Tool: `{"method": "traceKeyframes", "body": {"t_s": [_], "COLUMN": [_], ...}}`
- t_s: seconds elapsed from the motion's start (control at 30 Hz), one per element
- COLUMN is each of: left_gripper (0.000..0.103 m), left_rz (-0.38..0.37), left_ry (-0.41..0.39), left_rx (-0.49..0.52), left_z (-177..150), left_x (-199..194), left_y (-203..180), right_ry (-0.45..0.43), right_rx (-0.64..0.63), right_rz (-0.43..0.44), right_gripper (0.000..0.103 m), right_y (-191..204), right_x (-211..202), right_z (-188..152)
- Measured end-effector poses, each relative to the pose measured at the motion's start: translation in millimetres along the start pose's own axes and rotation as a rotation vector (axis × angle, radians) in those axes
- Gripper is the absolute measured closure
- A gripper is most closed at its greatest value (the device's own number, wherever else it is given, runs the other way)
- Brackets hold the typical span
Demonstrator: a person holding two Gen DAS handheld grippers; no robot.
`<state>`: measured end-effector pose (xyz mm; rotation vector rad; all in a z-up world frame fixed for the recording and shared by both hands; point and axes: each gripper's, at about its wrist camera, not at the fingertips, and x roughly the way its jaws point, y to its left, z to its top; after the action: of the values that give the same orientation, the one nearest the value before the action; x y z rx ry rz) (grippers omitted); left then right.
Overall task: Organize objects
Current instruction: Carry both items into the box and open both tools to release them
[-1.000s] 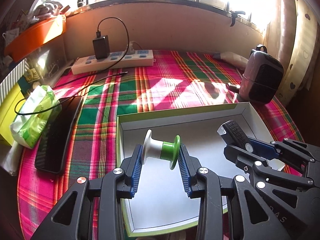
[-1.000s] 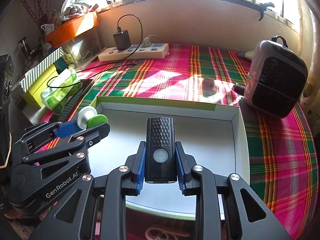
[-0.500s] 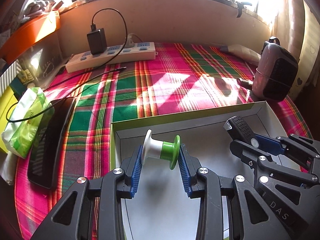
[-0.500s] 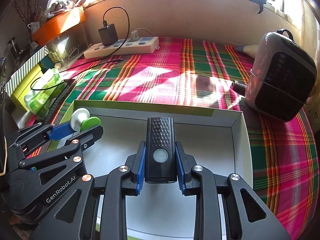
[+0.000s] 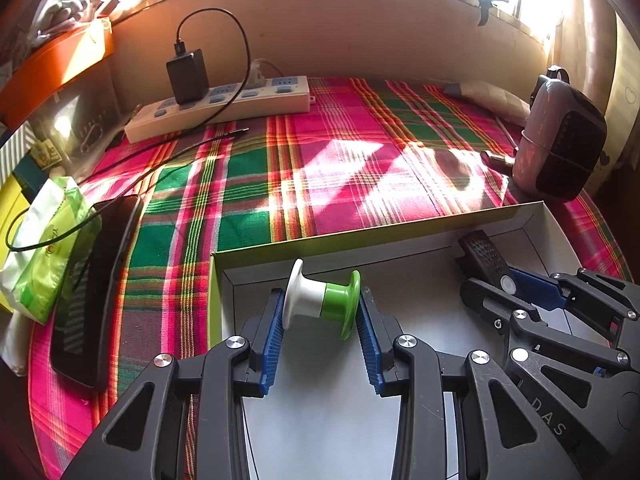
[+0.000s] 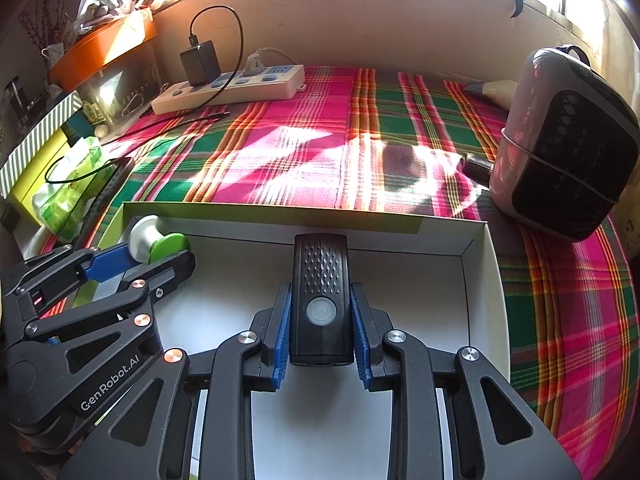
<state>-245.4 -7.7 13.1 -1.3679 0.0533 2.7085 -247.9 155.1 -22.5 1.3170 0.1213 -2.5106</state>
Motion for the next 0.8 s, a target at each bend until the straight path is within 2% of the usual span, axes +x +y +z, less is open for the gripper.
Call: {"method": "traceKeyframes", "body": {"t_s": [0.57,0.7,0.8], "left_gripper": [0.070,0.070,0.070], "left_rz": [0.010,0.009,0.008], "left_ry": [0.016,0.016,0.015], "left_rx": [0.004,-0.004,-0.008], "left_z": [0.7,-0.3,-1.8], "left_x": [2.1,0.0,-2.4], "left_y": [0.0,1.6,1.8], "right_ry": [0.003,-0.002,-0.008], "right_rx": [0.015,0.022,0.025], "right_rz": [0.000,0.000,0.002], "right_gripper": [0.074,0.064,0.063], "right_y": [-1.6,-2.9,-3.2], "right_x": [0.4,-2.0,-5.4], "right_z": [0.2,-1.0,-2.5]}}
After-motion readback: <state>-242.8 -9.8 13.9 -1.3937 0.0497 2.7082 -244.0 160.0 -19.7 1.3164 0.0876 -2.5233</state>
